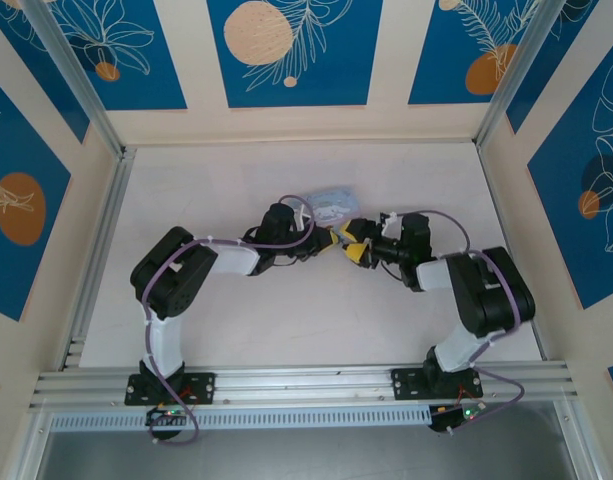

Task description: Unlock a padlock with a key

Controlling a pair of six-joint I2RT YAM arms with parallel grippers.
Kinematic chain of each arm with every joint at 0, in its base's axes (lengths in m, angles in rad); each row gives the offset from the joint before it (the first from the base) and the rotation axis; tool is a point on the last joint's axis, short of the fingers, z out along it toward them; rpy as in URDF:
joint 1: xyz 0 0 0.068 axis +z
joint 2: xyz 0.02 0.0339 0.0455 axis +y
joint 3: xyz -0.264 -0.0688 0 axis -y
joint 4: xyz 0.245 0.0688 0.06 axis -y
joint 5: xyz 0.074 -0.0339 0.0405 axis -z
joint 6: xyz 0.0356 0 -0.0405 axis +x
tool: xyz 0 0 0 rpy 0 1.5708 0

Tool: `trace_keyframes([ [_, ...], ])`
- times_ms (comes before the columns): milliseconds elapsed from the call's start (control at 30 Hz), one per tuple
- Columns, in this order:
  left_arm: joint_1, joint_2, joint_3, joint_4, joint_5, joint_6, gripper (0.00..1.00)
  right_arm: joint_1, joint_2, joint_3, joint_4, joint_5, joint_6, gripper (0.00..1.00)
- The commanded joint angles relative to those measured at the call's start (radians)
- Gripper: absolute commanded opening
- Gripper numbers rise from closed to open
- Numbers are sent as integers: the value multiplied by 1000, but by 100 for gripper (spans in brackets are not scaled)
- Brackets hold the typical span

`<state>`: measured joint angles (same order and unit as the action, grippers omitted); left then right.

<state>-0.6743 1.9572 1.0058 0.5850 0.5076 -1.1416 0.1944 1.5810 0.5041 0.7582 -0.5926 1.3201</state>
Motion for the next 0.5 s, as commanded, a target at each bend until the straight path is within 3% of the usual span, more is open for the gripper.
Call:
trace_keyframes([
  [0, 13, -29, 18, -26, 65, 21, 0, 3, -109, 57, -415, 66, -293, 69],
  [167, 20, -35, 37, -70, 85, 41, 0, 35, -212, 147, -745, 257, -567, 67],
  [467, 27, -30, 86, -148, 122, 53, 0, 235, -199, 232, -924, 626, -880, 47],
])
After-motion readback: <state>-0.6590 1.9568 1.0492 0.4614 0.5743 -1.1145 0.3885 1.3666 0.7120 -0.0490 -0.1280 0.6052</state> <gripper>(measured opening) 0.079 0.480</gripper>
